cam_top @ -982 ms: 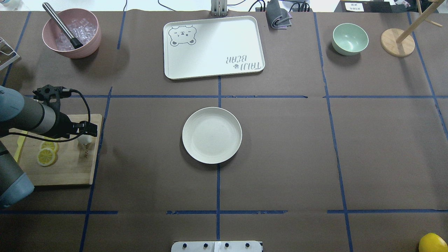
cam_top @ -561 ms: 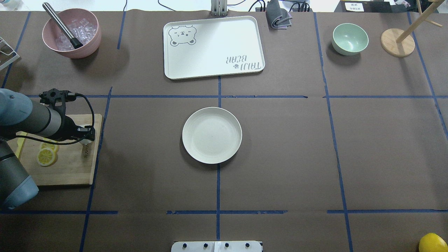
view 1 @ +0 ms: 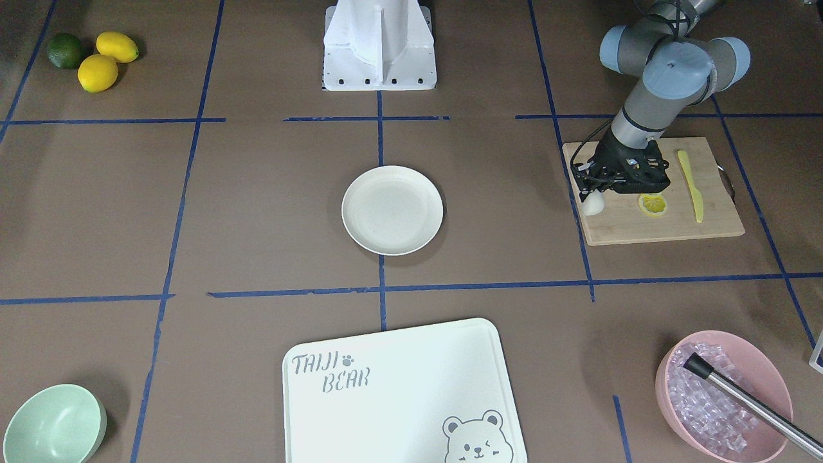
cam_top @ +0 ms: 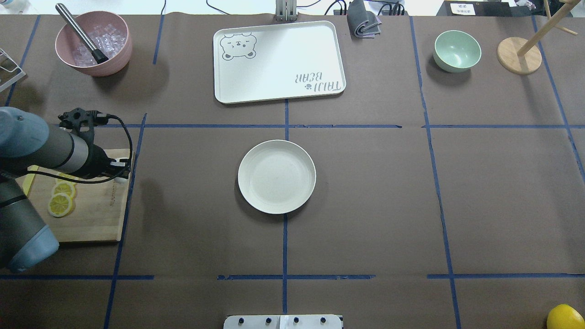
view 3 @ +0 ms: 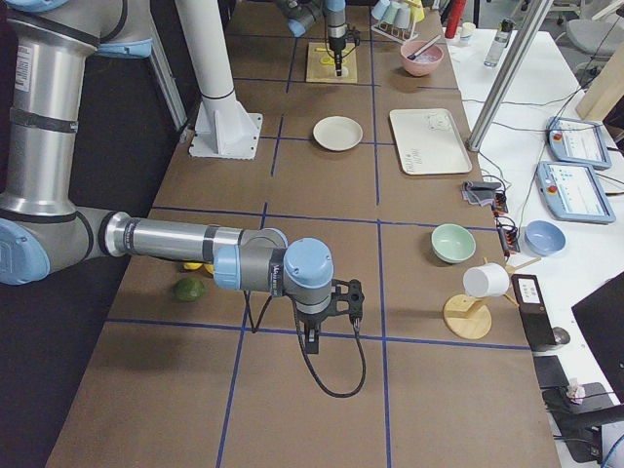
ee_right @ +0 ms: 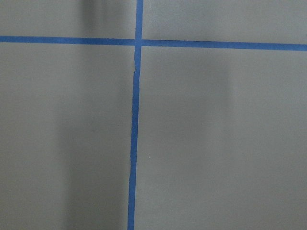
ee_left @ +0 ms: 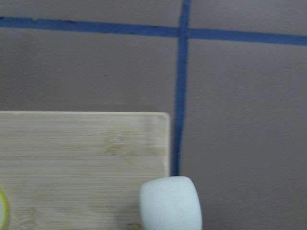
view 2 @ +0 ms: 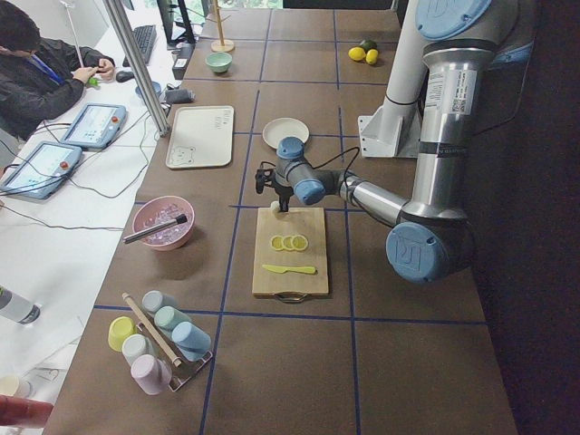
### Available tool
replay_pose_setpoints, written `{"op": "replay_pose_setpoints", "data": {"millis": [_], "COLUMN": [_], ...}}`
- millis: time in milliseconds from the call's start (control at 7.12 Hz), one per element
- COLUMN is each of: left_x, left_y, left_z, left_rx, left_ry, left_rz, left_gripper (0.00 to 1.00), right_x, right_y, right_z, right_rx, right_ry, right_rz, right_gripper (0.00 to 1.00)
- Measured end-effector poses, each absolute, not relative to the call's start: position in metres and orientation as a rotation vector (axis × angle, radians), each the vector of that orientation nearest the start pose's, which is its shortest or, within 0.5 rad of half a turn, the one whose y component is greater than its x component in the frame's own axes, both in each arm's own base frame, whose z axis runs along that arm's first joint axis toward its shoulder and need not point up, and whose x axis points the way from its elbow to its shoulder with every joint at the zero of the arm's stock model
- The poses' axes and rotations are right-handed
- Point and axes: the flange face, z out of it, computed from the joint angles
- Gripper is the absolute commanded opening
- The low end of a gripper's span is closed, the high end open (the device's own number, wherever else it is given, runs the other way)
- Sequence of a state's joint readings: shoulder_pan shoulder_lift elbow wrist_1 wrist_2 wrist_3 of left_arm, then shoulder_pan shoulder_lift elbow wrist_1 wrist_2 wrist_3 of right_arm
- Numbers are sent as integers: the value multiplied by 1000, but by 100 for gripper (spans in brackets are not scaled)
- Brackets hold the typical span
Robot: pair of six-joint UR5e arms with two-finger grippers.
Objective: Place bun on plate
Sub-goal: 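Carry the bun with the left gripper over the white plate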
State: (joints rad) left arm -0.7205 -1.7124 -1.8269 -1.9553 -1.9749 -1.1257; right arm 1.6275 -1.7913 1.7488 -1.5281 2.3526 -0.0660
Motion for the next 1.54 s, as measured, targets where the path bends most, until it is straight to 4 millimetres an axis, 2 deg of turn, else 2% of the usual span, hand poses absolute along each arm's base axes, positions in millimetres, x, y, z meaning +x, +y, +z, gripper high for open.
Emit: {"op": "replay_pose_setpoints", "data": {"millis": [140,281,421,561,702,842,982,1123,1263,1404,1544], "left_x": [382,423,467,517,565,603,631,650,659,662,663], "left_y": [-448,-447,-439,-432,-427,-428,-426,-423,-422,-422,-421], "left_z": [373,316,268,228,197,177,173,176,179,181,179], "left_rx": [81,38,8,3,3,3,10,18,24,26,27], "left_ry": [855,863,871,871,864,858,862,869,876,878,879], "left_rz": [-121,-149,-185,-228,-269,-294,-299,-294,-290,-288,-285], "left_gripper": [21,21,21,22,23,27,41,59,83,100,100], "right_x": [86,85,85,85,85,85,85,85,85,85,85], "right_y": [-394,-394,-394,-394,-394,-394,-394,-394,-395,-395,-395], "right_z": [665,665,666,667,667,667,668,668,667,667,667], "right_rx": [47,45,43,42,41,40,39,38,39,39,40], "right_ry": [-781,-781,-780,-779,-779,-778,-778,-778,-778,-778,-778], "right_rz": [-8,-8,-7,-6,-6,-6,-5,-5,-6,-6,-7], "right_gripper": [100,100,100,100,100,100,100,100,100,100,100]}}
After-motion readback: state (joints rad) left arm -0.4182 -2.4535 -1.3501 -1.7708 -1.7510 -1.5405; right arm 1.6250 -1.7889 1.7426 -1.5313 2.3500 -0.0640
